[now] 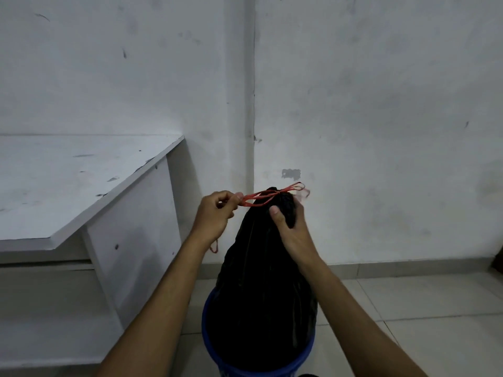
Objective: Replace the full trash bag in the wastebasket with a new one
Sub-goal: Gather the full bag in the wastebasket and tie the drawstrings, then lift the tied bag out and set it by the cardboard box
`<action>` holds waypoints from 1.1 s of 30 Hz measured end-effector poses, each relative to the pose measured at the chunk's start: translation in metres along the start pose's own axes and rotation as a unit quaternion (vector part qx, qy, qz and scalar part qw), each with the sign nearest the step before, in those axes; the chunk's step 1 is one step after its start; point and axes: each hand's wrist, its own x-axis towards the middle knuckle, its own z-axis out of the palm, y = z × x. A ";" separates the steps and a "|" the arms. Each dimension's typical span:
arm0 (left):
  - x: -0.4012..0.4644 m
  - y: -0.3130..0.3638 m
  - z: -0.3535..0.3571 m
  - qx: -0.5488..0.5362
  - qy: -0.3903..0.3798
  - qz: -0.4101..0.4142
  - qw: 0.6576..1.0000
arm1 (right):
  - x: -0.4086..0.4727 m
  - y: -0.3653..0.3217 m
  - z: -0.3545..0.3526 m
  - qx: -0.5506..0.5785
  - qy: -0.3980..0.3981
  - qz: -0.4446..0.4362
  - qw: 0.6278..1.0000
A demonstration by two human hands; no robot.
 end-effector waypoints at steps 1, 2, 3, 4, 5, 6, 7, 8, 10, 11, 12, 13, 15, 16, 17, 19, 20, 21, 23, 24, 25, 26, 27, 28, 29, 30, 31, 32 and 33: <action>-0.003 -0.004 0.006 -0.018 -0.015 -0.009 1.000 | -0.002 0.006 0.009 0.013 0.001 0.015 1.000; -0.008 -0.006 0.012 -0.037 -0.032 -0.016 0.999 | -0.002 0.011 0.018 0.029 0.007 0.029 0.999; -0.013 -0.007 0.017 -0.052 -0.049 -0.024 0.997 | 0.000 0.014 0.026 0.046 0.012 0.044 0.998; -0.017 -0.008 0.021 -0.060 -0.058 -0.032 0.996 | 0.003 0.015 0.032 0.062 0.016 0.056 0.996; -0.022 -0.009 0.025 -0.065 -0.061 -0.038 0.995 | 0.006 0.014 0.039 0.072 0.018 0.069 0.995; -0.024 -0.011 0.027 -0.066 -0.059 -0.040 0.995 | 0.009 0.011 0.044 0.081 0.020 0.079 0.993; -0.027 -0.012 0.029 -0.070 -0.055 -0.042 0.995 | 0.011 0.007 0.049 0.087 0.025 0.086 0.992; -0.028 -0.012 0.030 -0.077 -0.048 -0.045 0.995 | 0.014 0.004 0.052 0.096 0.032 0.083 0.991; -0.030 -0.014 0.029 -0.095 -0.030 -0.051 0.994 | 0.020 -0.001 0.059 0.108 0.045 0.057 0.991; -0.031 -0.014 0.028 -0.098 -0.019 -0.049 0.994 | 0.023 -0.003 0.061 0.112 0.049 0.041 0.992; -0.033 -0.015 0.027 -0.096 -0.008 -0.044 0.994 | 0.025 -0.004 0.063 0.112 0.052 0.031 0.992; -0.035 -0.016 0.026 -0.095 0.002 -0.039 0.995 | 0.026 -0.004 0.065 0.114 0.056 0.026 0.992; -0.040 -0.021 0.023 -0.101 0.023 -0.033 0.994 | 0.028 -0.003 0.067 0.110 0.074 0.027 0.991; -0.042 -0.024 0.021 -0.107 0.032 -0.033 0.993 | 0.029 -0.003 0.066 0.108 0.082 0.027 0.990; -0.046 -0.026 0.018 -0.112 0.041 -0.033 0.992 | 0.030 -0.004 0.066 0.104 0.088 0.026 0.990; -0.053 -0.037 0.012 -0.104 0.060 -0.034 0.992 | 0.033 -0.005 0.065 0.094 0.098 0.022 0.990; -0.057 -0.043 0.009 -0.094 0.073 -0.040 0.992 | 0.034 -0.005 0.065 0.089 0.104 0.019 0.990; -0.061 -0.049 0.006 -0.083 0.084 -0.053 0.992 | 0.036 -0.005 0.064 0.082 0.107 0.014 0.991; -0.069 -0.068 0.003 -0.055 0.108 -0.086 0.989 | 0.039 -0.003 0.065 0.065 0.099 -0.002 0.993; -0.075 -0.082 0.003 -0.048 0.116 -0.105 0.986 | 0.040 -0.001 0.066 0.055 0.090 -0.012 0.994; -0.081 -0.099 0.004 -0.049 0.122 -0.125 0.983 | 0.040 0.001 0.067 0.045 0.085 -0.022 0.995; -0.088 -0.115 0.007 -0.056 0.124 -0.142 0.980 | 0.042 0.002 0.066 0.034 0.086 -0.031 0.995; -0.098 -0.134 0.011 -0.051 0.132 -0.160 0.977 | 0.042 0.004 0.067 0.024 0.088 -0.038 0.995; -0.107 -0.153 0.016 -0.032 0.146 -0.180 0.972 | 0.043 0.005 0.066 0.016 0.091 -0.043 0.995; -0.118 -0.171 0.022 -0.002 0.156 -0.207 0.966 | 0.044 0.005 0.066 0.010 0.094 -0.048 0.994; -0.128 -0.186 0.028 0.024 0.157 -0.243 0.957 | 0.045 0.007 0.066 0.006 0.095 -0.051 0.994; -0.137 -0.197 0.034 0.043 0.150 -0.284 0.946 | 0.046 0.006 0.065 0.002 0.097 -0.054 0.994; -0.145 -0.207 0.040 0.054 0.140 -0.322 0.935 | 0.046 0.007 0.065 -0.003 0.096 -0.056 0.994; -0.151 -0.214 0.045 0.063 0.130 -0.351 0.925 | 0.048 0.008 0.066 -0.008 0.099 -0.057 0.993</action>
